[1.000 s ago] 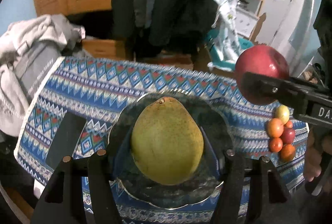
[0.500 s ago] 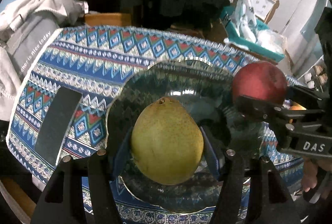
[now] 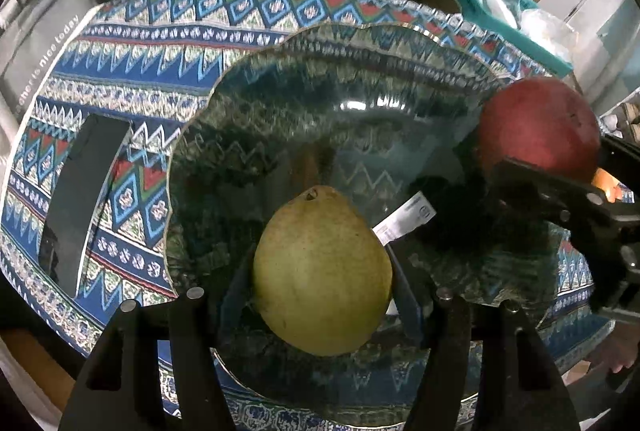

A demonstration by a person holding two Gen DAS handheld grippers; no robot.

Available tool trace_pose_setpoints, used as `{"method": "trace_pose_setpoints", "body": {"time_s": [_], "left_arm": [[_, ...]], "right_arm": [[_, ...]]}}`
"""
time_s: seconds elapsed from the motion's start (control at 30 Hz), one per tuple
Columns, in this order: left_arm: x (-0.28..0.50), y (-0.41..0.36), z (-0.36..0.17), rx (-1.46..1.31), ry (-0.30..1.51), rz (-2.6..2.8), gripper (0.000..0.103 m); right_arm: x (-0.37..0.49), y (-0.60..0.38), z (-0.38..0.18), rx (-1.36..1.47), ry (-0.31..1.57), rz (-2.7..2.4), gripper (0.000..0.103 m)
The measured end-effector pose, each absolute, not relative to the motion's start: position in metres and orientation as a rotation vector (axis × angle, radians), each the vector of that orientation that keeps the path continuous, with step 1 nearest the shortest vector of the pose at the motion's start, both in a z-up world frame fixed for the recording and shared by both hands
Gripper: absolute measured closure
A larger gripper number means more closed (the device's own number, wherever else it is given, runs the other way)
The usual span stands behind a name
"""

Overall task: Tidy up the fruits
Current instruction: 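Lower the pear into the glass bowl and open the left tool while the right tool releases the apple there, then withdraw both tools from the bowl back toward the fruit pile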

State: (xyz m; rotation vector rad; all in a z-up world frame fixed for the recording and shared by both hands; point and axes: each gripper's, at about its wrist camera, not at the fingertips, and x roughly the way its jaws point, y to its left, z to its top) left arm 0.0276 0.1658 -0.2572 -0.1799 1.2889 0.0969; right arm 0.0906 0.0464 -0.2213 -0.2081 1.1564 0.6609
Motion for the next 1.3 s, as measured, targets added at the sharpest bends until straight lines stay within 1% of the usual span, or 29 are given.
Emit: {"method": "trace_pose_setpoints", "body": {"time_s": [0.1,0.4,0.53,0.7,1.03,1.1,1.17,1.3], "left_arm": [[0.028,0.166,-0.259,-0.175,1.3,0.092,0.037],[0.024,0.163,-0.243,-0.166,1.266,0.098,0.037],[0.023,0.163,-0.236,-0.151,1.253,0.096,0.035],[0.023,0.16,-0.232,-0.161,1.243,0.092,0.034],[0.021,0.154,-0.202,-0.196,1.184,0.072,0.034],[0.021,0.149,-0.193,-0.189,1.164,0.062,0.033],[0.021,0.145,-0.183,-0.179,1.139,0.053,0.029],[0.021,0.135,-0.167,-0.151,1.102,0.041,0.029]], "right_arm": [[0.091,0.045,-0.225,-0.212,1.163,0.654,0.026],[0.088,0.046,-0.233,-0.204,1.195,0.667,0.026],[0.085,0.045,-0.232,-0.204,1.187,0.667,0.026],[0.086,0.039,-0.212,-0.16,1.138,0.673,0.027],[0.081,0.015,-0.162,-0.109,1.038,0.631,0.027],[0.079,0.009,-0.152,-0.101,1.019,0.619,0.027],[0.077,0.0,-0.14,-0.09,0.995,0.605,0.027],[0.071,-0.014,-0.123,-0.086,0.955,0.581,0.027]]}}
